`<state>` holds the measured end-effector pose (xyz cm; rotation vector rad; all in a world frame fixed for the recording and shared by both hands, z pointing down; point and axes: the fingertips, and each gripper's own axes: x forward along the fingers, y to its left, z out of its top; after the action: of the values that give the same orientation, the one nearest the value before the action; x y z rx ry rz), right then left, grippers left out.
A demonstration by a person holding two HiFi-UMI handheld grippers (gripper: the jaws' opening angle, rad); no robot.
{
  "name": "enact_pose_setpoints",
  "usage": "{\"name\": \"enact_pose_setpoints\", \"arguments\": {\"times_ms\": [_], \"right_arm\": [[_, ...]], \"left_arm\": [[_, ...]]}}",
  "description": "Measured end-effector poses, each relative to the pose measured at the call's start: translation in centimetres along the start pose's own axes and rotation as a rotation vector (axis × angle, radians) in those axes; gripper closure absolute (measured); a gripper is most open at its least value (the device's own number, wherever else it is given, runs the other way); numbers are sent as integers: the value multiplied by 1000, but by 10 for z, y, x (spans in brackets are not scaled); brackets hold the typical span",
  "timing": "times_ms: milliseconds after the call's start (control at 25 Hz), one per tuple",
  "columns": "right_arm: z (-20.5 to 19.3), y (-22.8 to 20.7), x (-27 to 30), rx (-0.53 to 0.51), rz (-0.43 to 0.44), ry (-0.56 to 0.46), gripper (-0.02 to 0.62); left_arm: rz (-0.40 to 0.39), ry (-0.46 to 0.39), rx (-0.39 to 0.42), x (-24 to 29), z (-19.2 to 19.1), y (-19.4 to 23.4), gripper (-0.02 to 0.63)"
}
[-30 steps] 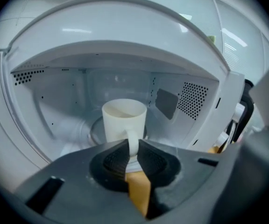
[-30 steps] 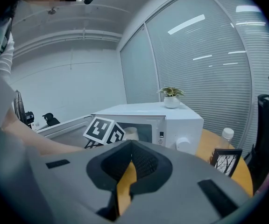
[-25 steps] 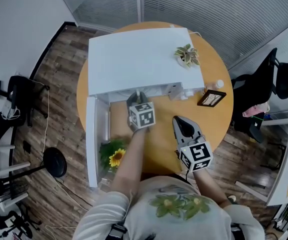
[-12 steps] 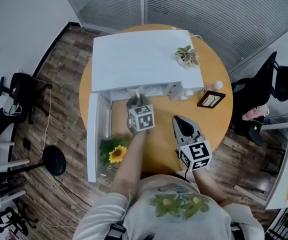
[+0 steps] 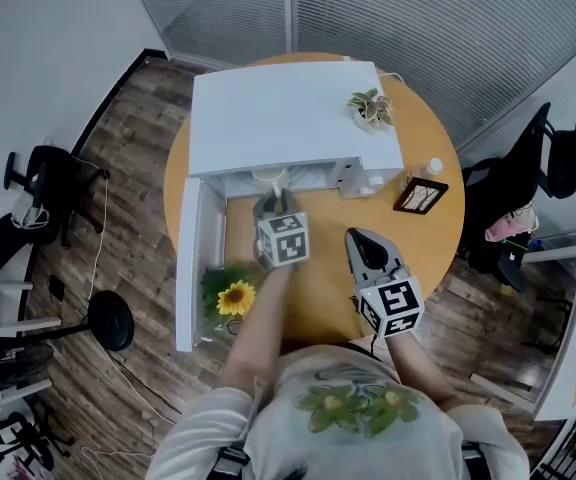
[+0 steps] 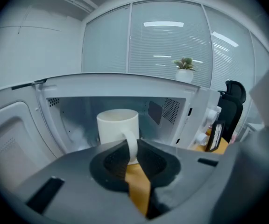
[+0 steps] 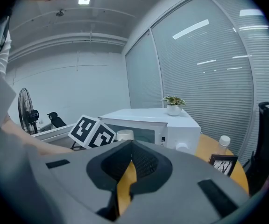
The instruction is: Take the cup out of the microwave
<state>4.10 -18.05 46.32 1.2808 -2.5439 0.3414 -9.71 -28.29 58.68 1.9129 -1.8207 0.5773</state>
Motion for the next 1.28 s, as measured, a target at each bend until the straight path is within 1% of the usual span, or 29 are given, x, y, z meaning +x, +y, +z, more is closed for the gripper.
{"name": "enact_pose_setpoints", "arguments": {"times_ms": [840,960,1160,1280], "right_arm": [[-5,22,-46,6,3,-35,578],[-8,23,-52,9,4,-37,578],[-11,24,-60,13,2,-41,578],[-12,26,-65,13,1,-45,578]], "left_arm": [[-54,-73,60,-68,0,-34,558],[-76,-90,74,-81,2,-41,558],[-141,-119,93,-107,8,-52,561],[-155,-148,110,-124,13,-57,563]]}}
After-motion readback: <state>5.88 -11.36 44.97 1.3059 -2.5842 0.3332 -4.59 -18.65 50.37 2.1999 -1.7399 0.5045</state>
